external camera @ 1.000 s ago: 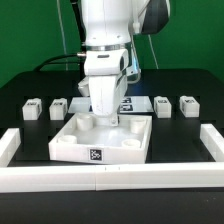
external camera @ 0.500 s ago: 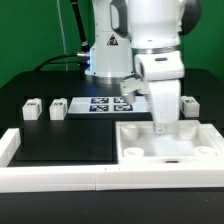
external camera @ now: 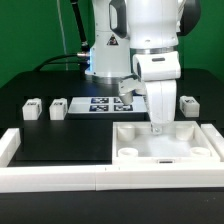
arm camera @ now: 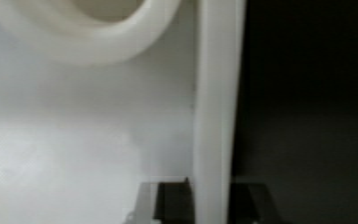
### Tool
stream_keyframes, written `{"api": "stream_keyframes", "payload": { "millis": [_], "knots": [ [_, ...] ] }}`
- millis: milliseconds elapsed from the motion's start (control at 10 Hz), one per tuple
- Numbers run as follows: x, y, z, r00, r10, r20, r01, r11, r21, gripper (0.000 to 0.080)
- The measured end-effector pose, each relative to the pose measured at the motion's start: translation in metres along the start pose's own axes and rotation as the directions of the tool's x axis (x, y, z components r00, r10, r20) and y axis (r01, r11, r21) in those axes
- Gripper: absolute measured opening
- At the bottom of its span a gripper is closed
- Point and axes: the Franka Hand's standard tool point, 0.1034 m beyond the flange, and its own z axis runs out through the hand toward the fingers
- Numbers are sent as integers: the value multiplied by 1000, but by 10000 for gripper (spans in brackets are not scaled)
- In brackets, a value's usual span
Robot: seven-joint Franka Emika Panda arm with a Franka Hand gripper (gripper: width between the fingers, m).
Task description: Assemble square table
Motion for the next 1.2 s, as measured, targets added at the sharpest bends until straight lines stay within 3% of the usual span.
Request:
{"api": "stream_keyframes", "payload": {
  "millis": [100,300,500,700,800,900,1000,1200],
  "knots": [
    [6,4,1,1000,-12,8,12,1000,7,54],
    [6,4,1,1000,-9,27,8,998,55,54],
    [6,4,1,1000,-8,30,7,998,61,54],
    [5,3,1,1000,-7,30,5,998,63,297],
    [5,3,2,1000,-6,31,4,998,63,297],
    [4,3,2,1000,-6,31,4,998,63,498],
    [4,3,2,1000,-6,31,4,998,63,600],
    [4,3,2,1000,-6,31,4,998,64,639]
  ]
}}
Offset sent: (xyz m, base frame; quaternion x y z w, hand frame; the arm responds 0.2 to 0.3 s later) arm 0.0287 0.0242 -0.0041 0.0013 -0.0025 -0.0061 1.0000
